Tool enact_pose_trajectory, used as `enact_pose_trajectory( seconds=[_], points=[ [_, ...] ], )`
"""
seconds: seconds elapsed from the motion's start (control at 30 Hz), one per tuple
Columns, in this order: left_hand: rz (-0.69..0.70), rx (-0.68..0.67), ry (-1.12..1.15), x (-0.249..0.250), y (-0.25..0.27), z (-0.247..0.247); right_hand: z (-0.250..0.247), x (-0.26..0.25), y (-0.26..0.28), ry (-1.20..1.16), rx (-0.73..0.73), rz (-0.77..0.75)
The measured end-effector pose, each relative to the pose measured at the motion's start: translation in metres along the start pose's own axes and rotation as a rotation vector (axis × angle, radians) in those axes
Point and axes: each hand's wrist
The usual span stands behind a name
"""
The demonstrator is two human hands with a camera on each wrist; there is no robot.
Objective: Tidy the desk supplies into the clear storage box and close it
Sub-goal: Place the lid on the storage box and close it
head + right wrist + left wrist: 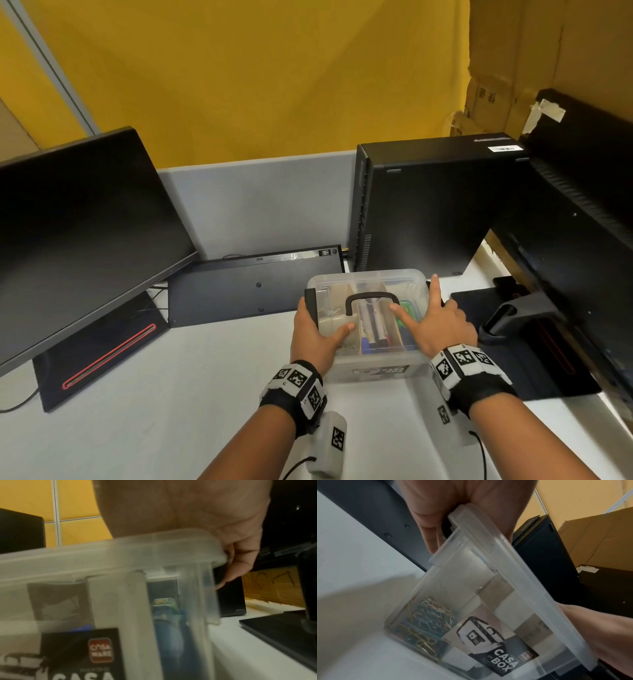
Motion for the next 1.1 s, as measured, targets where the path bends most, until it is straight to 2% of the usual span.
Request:
enact_pose_trajectory(
  seconds=[0.23,0.47,0.67,0.87,1.0,1.1],
  points=[
    [-0.024,-0.006,0.037,0.0,0.001,0.0,0.001,0.0,-0.003,-0.227,0.033,0.051],
    [0.011,-0.006,0.063,-0.002,-0.001,0.002,0.009,-0.002,-0.003,-0.198,0.075,0.064],
    [0.026,-0.002,0.045,-0.004,-0.003,0.003,0.005,0.0,-0.002,-0.116,0.075,-0.025],
    [0.046,-0.023,0.017,-0.002,-0.005,0.0,0.005,0.0,-0.001,-0.304,0.104,0.02],
    [0.057,-0.024,-0.054,-0.002,-0.007,-0.003,0.006,0.001,-0.004,-0.315,0.105,0.018],
    [0.075,-0.087,-0.162,0.002,-0.006,-0.011,0.006,0.0,-0.003,-0.29,0.069,0.004]
  ],
)
Point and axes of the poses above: each hand's wrist, its own y-axis away from the middle knuckle, its own z-axis out of the palm, x = y × z, and after that the axes turned 6 degrees about x, right-handed
